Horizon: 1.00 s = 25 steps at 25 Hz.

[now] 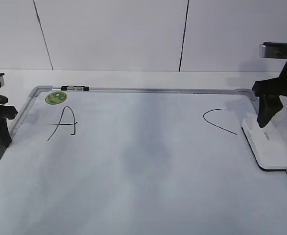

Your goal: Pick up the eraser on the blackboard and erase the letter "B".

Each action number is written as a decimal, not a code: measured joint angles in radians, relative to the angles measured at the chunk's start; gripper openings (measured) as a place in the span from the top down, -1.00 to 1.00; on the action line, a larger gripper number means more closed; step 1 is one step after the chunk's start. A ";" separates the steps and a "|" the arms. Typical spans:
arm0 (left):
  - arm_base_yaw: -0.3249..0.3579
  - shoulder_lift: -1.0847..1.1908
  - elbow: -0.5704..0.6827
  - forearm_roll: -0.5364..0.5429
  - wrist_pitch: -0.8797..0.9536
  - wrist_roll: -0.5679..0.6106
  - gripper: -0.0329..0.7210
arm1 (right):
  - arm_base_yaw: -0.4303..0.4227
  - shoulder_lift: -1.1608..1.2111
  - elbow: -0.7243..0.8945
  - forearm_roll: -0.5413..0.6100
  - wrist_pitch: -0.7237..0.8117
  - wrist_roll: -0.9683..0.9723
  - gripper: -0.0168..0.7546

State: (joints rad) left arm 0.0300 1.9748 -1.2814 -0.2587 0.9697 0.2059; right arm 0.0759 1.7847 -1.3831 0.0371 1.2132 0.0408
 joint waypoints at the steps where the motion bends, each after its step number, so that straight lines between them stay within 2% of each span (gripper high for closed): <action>1: 0.000 0.002 -0.011 0.002 0.013 0.000 0.29 | 0.000 0.000 0.000 0.002 0.002 0.000 -0.58; 4: 0.000 0.002 -0.061 0.011 0.055 0.000 0.21 | 0.000 -0.002 0.000 0.014 0.004 -0.011 -0.58; 11: 0.000 0.002 -0.166 0.009 0.219 0.000 0.18 | 0.000 -0.087 0.000 0.043 0.006 -0.017 -0.58; 18: 0.000 -0.085 -0.156 0.012 0.234 0.000 0.20 | 0.000 -0.282 0.048 0.089 0.012 -0.019 -0.58; 25: 0.000 -0.316 -0.023 0.034 0.242 0.000 0.20 | 0.000 -0.558 0.138 0.085 0.020 -0.019 -0.58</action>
State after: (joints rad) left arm 0.0300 1.6592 -1.3046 -0.2242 1.2113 0.2059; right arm 0.0759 1.2264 -1.2455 0.1216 1.2337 0.0223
